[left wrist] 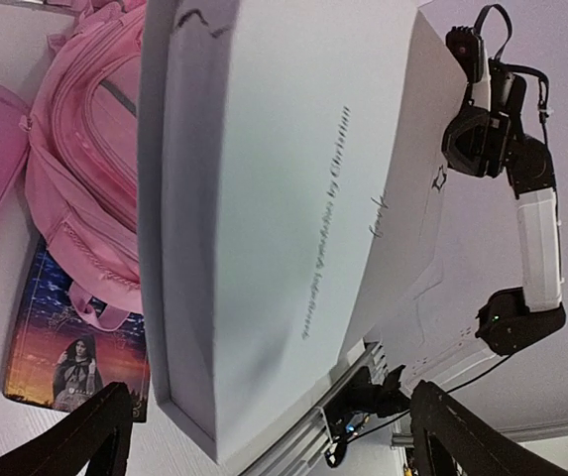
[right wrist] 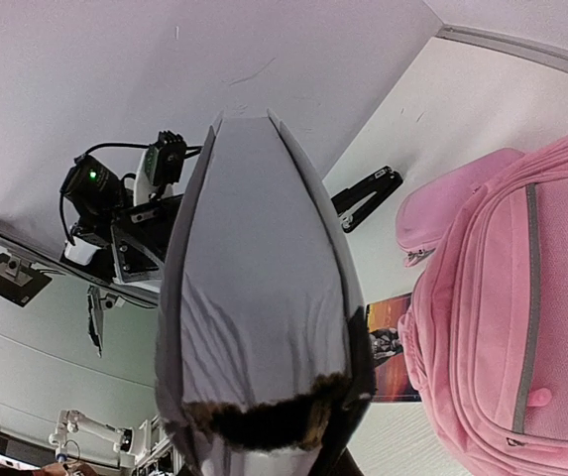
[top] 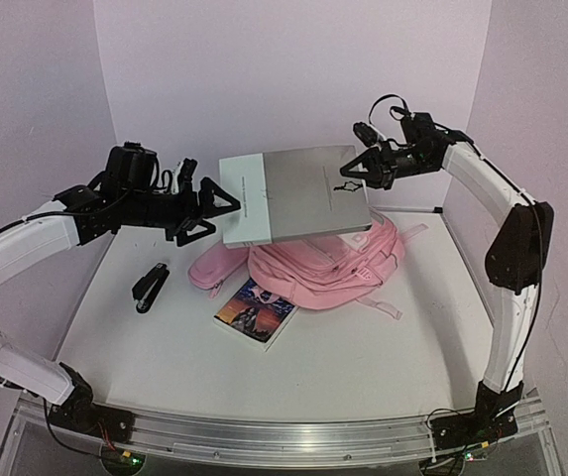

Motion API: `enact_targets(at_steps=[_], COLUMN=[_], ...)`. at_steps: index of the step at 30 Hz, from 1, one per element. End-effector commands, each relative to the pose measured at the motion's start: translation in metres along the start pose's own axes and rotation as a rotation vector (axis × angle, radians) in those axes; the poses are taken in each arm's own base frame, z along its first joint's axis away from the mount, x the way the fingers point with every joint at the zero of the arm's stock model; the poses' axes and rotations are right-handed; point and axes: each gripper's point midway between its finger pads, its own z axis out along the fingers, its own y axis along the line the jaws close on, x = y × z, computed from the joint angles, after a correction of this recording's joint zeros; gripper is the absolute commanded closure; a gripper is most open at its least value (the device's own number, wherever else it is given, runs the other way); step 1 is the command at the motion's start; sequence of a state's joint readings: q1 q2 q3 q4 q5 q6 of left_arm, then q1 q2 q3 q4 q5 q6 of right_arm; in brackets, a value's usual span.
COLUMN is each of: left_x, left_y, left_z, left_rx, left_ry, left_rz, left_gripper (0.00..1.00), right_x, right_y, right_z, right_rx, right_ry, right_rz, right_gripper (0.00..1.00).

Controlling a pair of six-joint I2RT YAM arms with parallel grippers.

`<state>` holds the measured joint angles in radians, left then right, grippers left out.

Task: Pack the student bag
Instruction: Pick up the book from the center of the board.

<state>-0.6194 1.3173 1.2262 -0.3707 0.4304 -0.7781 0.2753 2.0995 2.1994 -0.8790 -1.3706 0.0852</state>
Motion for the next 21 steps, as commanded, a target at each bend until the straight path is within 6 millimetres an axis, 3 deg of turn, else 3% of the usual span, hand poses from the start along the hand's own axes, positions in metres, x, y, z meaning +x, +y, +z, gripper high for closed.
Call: enact_targets(at_steps=[1, 4, 6, 14, 17, 21], left_x=[-0.023, -0.029, -0.030, -0.032, -0.031, -0.030], left_y=[-0.006, 0.006, 0.003, -0.031, -0.036, -0.039], left_z=[-0.012, -0.017, -0.015, -0.013, -0.011, -0.007], left_rx=[0.122, 0.141, 0.177, 0.379, 0.415, 0.466], left_ry=[-0.074, -0.096, -0.091, -0.040, -0.023, 0.001], left_rz=[-0.094, -0.152, -0.154, -0.093, -0.085, -0.090], left_gripper=[0.04, 0.06, 0.06, 0.10, 0.16, 0.35], right_x=[-0.001, 0.002, 0.003, 0.005, 0.005, 0.006], right_y=[0.066, 0.070, 0.073, 0.078, 0.078, 0.079], right_z=[-0.011, -0.011, -0.010, -0.005, -0.003, 0.003], right_rx=[-0.106, -0.125, -0.135, -0.160, -0.167, -0.176], right_ry=[-0.013, -0.005, -0.002, 0.014, 0.018, 0.030], right_rz=[-0.107, -0.098, -0.096, -0.094, -0.091, -0.087], right_gripper=[1.00, 1.00, 1.00, 1.00, 1.00, 1.00])
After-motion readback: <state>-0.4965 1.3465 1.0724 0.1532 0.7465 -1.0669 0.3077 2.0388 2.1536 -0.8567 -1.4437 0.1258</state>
